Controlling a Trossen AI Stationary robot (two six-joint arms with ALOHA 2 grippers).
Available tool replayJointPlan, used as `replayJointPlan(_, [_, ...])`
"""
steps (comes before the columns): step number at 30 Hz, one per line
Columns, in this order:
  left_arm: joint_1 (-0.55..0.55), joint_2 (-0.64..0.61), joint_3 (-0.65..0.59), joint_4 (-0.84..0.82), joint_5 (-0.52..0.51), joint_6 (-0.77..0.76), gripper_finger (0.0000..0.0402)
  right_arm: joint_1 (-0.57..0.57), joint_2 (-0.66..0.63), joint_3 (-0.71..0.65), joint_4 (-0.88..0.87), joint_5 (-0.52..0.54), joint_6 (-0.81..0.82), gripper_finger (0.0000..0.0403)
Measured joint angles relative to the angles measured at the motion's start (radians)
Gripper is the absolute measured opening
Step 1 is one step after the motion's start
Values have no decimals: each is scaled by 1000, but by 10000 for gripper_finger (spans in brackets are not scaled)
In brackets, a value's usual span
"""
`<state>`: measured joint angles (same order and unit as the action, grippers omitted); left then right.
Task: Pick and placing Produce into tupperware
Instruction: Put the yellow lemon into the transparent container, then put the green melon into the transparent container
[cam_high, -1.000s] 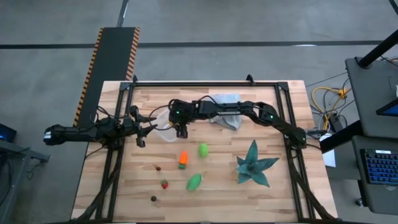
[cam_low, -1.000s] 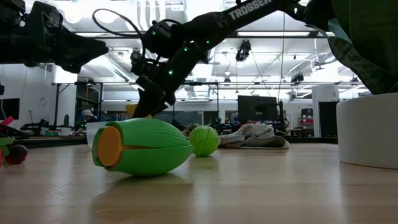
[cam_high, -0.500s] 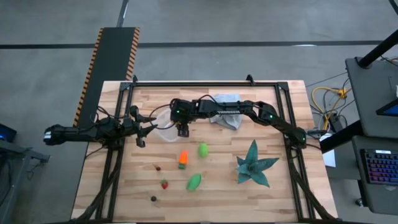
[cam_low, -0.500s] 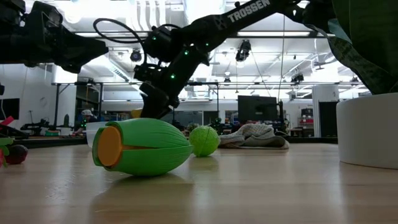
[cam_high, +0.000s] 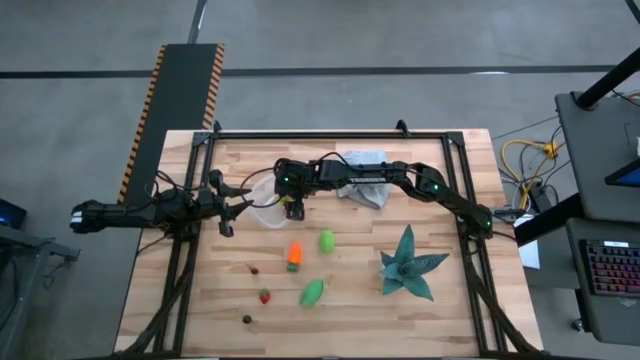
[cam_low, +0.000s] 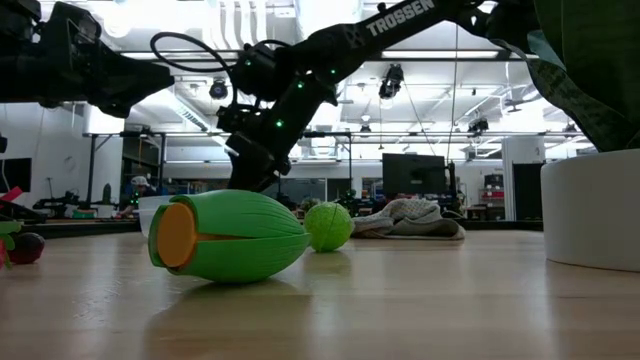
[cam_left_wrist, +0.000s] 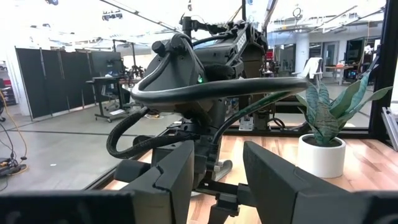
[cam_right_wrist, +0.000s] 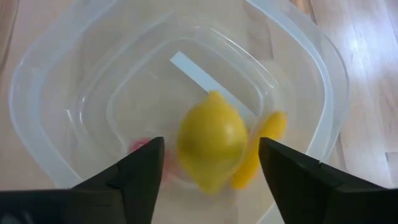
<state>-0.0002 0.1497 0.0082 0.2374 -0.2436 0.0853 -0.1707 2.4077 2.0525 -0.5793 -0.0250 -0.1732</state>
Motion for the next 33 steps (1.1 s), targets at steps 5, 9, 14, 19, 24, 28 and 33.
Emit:
replayJointPlan(5, [0,0,0,0,0,0,126,0,-3,0,0,0,6,276])
replayJointPlan(9, [0,0,0,0,0,0,126,0,-37,0,-2,0,21,277])
replayJointPlan(14, [0,0,0,0,0,0,126,4,-126,1,-35,0,20,267])
replayJointPlan(19, [-1,0,0,0,0,0,126,32,-239,1,-120,-1,18,258])
replayJointPlan(24, [-1,1,0,-1,0,0,126,93,-344,0,-199,-1,8,256])
replayJointPlan(28, [-1,1,0,-1,0,0,126,155,-408,0,-239,0,20,254])
replayJointPlan(33, [0,0,0,-1,0,0,126,228,-446,-1,-265,37,129,251])
